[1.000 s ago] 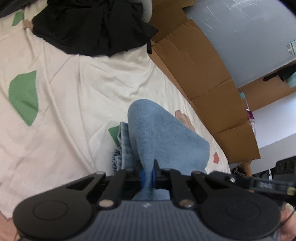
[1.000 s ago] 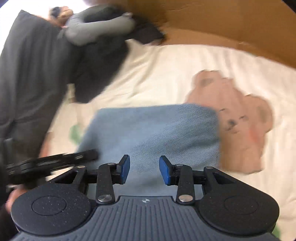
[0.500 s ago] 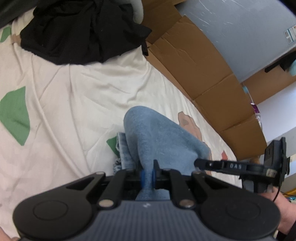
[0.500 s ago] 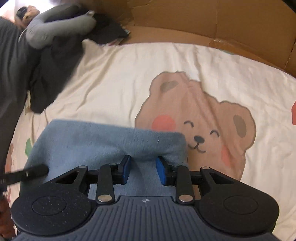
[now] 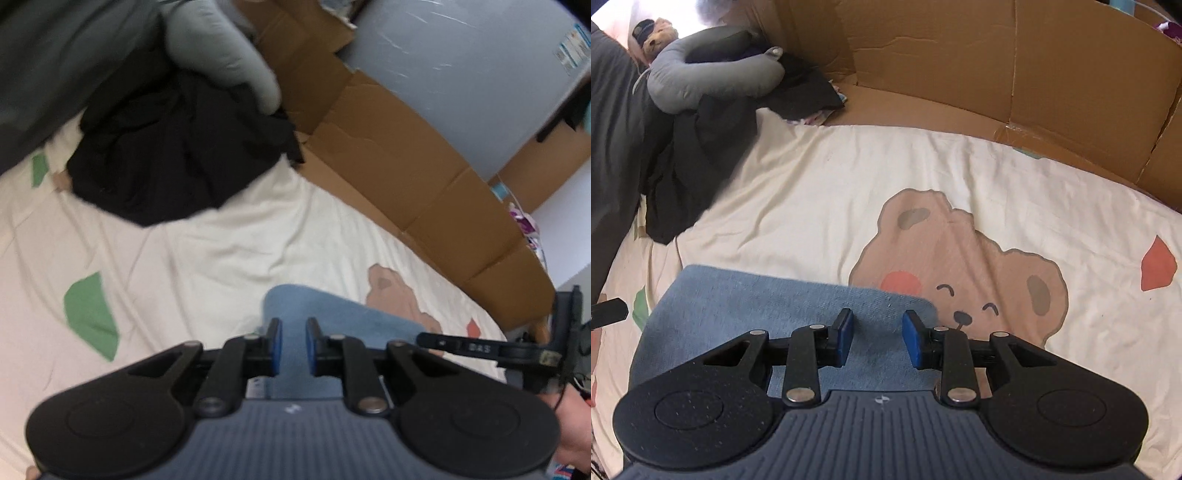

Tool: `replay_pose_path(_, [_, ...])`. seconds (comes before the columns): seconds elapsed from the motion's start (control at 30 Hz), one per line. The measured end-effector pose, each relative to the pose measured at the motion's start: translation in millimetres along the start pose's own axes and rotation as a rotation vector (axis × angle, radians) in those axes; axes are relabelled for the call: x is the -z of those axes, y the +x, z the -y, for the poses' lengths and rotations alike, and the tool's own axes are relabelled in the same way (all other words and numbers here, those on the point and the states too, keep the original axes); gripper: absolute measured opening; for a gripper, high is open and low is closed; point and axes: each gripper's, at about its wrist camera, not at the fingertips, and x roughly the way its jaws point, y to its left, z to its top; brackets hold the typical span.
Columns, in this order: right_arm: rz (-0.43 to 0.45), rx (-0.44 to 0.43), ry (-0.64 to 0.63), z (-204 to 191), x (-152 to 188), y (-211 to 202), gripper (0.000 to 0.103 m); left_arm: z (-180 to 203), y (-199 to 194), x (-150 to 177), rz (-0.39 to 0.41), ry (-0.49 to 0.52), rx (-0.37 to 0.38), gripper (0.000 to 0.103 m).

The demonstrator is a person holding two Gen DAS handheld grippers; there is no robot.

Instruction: Fold clothes

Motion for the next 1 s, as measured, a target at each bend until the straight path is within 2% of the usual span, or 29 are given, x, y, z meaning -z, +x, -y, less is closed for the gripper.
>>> replay_pose_path(0.13, [0.000,0.006,-0.017,-1.6,-2.9,10.1,0.038,8.1,25.3,0.9,-0.027,0.033,0.008,0.013])
replay_pose_path(0.33, [-0.037,-0.017,0.015,6.3,-9.9,30.7,0.042,3.1,61.2,11.0,-0.113,0.082,-0.027,0.010])
replay_pose_path(0.37, [-0.041,-0.022,0.020,7.4,-10.7,33.5,0.042,1.6,63.7,12.6,-0.120,0.092,-0.035,0.009])
replay_pose_path(0.4, [-0.041,-0.028,0.028,8.4,-10.5,36.1,0.041,0.0,66.1,14.2,-0.127,0.101,-0.045,0.002])
replay_pose_path(0.5, [-0.043,-0.045,0.050,11.2,-9.9,44.0,0.041,-4.5,73.8,15.7,-0.158,0.106,-0.062,0.003])
replay_pose_path(0.63, [-0.068,-0.041,0.089,13.5,-18.5,49.5,0.037,1.0,70.2,7.6,-0.160,0.117,-0.077,0.003])
replay_pose_path(0.67, [-0.063,-0.039,0.088,12.4,-19.6,45.3,0.033,3.2,67.3,5.3,-0.154,0.121,-0.080,0.003])
replay_pose_path(0.7, [-0.050,-0.035,0.068,9.1,-18.8,38.2,0.025,4.9,63.4,3.8,-0.146,0.120,-0.080,0.003])
replay_pose_path(0.73, [-0.036,-0.032,0.048,5.7,-18.0,31.1,0.022,5.8,58.6,3.5,-0.139,0.114,-0.079,0.003])
replay_pose_path(0.87, [-0.016,-0.024,0.046,0.6,-3.1,5.2,0.022,9.8,43.0,6.9,-0.125,0.092,-0.072,0.003])
replay_pose_path(1.0, [-0.011,-0.001,0.085,8.5,7.8,0.3,0.022,15.0,34.2,17.2,-0.144,0.111,-0.061,0.003])
